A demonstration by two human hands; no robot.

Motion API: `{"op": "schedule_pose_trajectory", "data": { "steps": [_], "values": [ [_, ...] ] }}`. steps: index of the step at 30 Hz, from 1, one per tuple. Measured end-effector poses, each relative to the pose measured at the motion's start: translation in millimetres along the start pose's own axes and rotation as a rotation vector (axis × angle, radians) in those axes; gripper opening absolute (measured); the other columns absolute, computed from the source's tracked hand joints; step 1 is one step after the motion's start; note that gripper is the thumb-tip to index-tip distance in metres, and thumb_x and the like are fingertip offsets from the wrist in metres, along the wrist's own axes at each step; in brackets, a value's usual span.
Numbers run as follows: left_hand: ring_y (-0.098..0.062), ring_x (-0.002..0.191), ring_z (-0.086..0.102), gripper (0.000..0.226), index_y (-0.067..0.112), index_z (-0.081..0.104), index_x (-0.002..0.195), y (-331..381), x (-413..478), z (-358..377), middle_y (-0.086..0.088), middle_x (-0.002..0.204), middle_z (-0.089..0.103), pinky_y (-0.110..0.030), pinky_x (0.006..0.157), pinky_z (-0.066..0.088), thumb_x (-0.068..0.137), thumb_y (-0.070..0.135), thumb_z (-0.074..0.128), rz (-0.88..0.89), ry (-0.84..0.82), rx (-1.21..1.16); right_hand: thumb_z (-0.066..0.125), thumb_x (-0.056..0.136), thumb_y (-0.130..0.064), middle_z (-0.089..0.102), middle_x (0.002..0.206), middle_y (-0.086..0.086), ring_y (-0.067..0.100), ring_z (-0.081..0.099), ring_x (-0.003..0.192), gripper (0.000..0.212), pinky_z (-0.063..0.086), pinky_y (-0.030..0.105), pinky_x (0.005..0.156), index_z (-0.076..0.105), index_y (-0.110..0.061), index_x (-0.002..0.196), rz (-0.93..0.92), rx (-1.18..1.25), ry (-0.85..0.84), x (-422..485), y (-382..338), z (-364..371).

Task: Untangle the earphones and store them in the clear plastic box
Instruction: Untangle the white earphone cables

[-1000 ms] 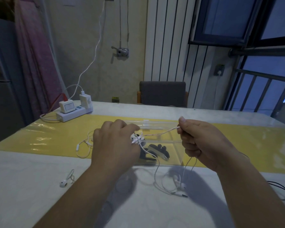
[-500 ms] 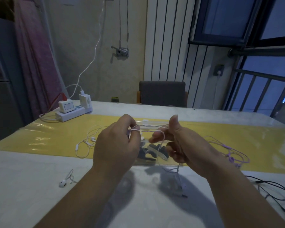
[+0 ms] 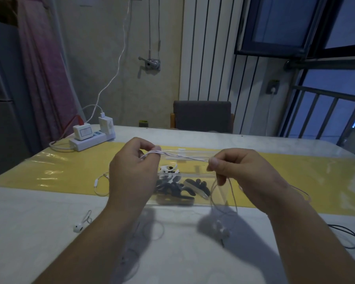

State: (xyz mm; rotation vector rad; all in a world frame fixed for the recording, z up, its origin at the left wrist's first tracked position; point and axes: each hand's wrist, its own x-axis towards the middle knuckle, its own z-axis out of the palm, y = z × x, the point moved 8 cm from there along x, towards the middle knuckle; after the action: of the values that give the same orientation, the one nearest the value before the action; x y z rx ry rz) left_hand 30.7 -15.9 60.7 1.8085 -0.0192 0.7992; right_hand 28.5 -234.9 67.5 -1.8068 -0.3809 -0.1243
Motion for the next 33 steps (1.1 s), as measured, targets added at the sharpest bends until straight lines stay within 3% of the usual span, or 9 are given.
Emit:
{"op": "schedule_pose_trajectory", "data": {
  "steps": [3, 5, 9, 12, 16, 20, 24, 29, 33],
  "values": [
    [-0.011, 0.044, 0.04, 0.012, 0.021, 0.064, 0.077, -9.5, 2.4, 5.0, 0.008, 0.045, 0.05, -0.03, 0.049, 0.033, 0.089, 0.023, 0.065, -0.095, -0.047, -0.116, 0.06, 0.075, -0.044, 0.06, 0.051, -0.001, 0.007, 0.055, 0.055, 0.037, 0.041, 0.007, 0.058, 0.063, -0.008, 0.065, -0.047, -0.038, 0.097, 1.1, -5.0, -6.2],
    [-0.018, 0.043, 0.044, 0.013, 0.02, 0.063, 0.078, -10.4, 2.7, 7.2, 0.004, 0.042, 0.047, -0.028, 0.047, 0.037, 0.092, 0.022, 0.061, -0.137, -0.074, -0.196, 0.058, 0.076, -0.047, 0.051, 0.047, -0.003, 0.015, 0.052, 0.053, 0.041, 0.046, 0.018, 0.061, 0.055, -0.009, 0.062, -0.042, -0.031, 0.122, 2.1, -3.7, -9.7],
    [-0.016, 0.04, 0.044, 0.017, 0.021, 0.06, 0.077, -6.8, 5.1, 0.1, 0.004, 0.04, 0.045, -0.027, 0.045, 0.038, 0.094, 0.022, 0.06, -0.133, -0.013, -0.311, 0.07, 0.08, -0.043, 0.033, 0.051, -0.002, 0.013, 0.032, 0.044, 0.043, 0.046, 0.033, 0.052, 0.059, -0.002, 0.074, 0.126, 0.041, -0.042, -1.0, 10.5, -3.5],
    [-0.013, 0.038, 0.035, 0.018, 0.024, 0.061, 0.075, -12.2, 8.6, -5.3, 0.006, 0.041, 0.04, -0.028, 0.045, 0.031, 0.093, 0.025, 0.062, -0.16, 0.044, -0.395, 0.065, 0.091, -0.027, 0.04, 0.053, 0.003, 0.015, 0.039, 0.049, 0.028, 0.053, 0.034, 0.055, 0.066, 0.0, 0.08, 0.197, -0.163, -0.135, -5.0, 18.5, -0.9],
    [-0.014, 0.039, 0.035, 0.025, 0.02, 0.063, 0.069, -9.4, 8.3, -1.7, 0.002, 0.045, 0.041, -0.025, 0.039, 0.031, 0.09, 0.032, 0.065, -0.137, -0.04, -0.4, 0.05, 0.097, -0.042, 0.046, 0.048, 0.0, 0.017, 0.05, 0.047, 0.042, 0.054, 0.042, 0.062, 0.056, -0.013, 0.067, 0.238, -0.438, -0.008, -2.0, 24.8, -12.1],
    [-0.013, 0.039, 0.024, 0.033, 0.014, 0.056, 0.055, -9.9, 3.0, 20.6, 0.002, 0.044, 0.03, -0.026, 0.046, 0.021, 0.079, 0.03, 0.072, -0.156, -0.312, -0.298, 0.043, 0.101, -0.035, 0.037, 0.051, -0.004, 0.013, 0.034, 0.045, 0.045, 0.036, 0.031, 0.047, 0.049, -0.018, 0.06, 0.128, -0.225, 0.098, 1.3, 13.2, -11.2],
    [-0.013, 0.044, 0.017, 0.012, 0.018, 0.049, 0.052, -1.9, -12.3, 40.9, 0.001, 0.049, 0.024, -0.021, 0.045, 0.014, 0.064, 0.016, 0.054, -0.234, -0.624, -0.425, 0.039, 0.091, -0.009, 0.033, 0.047, -0.008, 0.011, 0.027, 0.043, 0.041, 0.027, 0.026, 0.045, 0.043, -0.019, 0.052, 0.131, -0.005, 0.159, 3.6, 11.7, -9.4],
    [-0.016, 0.049, 0.033, 0.025, 0.018, 0.046, 0.053, -0.4, -14.4, 46.5, 0.001, 0.051, 0.039, -0.031, 0.054, 0.027, 0.078, 0.016, 0.05, -0.126, -0.66, -0.226, 0.039, 0.087, -0.003, 0.03, 0.048, -0.005, 0.012, 0.022, 0.044, 0.025, 0.022, 0.026, 0.042, 0.04, -0.013, 0.063, 0.131, 0.079, 0.327, 2.9, 15.8, -23.2],
    [0.0, 0.053, 0.051, 0.023, 0.019, 0.063, 0.081, 4.3, -30.8, 55.8, 0.013, 0.059, 0.059, -0.017, 0.052, 0.038, 0.088, 0.04, 0.066, -0.015, -0.799, -0.037, 0.037, 0.086, -0.004, 0.026, 0.048, -0.004, 0.013, 0.017, 0.044, 0.03, 0.018, 0.025, 0.042, 0.035, -0.016, 0.059, 0.14, 0.259, 0.364, 2.1, 18.8, -28.6]
  ]
}}
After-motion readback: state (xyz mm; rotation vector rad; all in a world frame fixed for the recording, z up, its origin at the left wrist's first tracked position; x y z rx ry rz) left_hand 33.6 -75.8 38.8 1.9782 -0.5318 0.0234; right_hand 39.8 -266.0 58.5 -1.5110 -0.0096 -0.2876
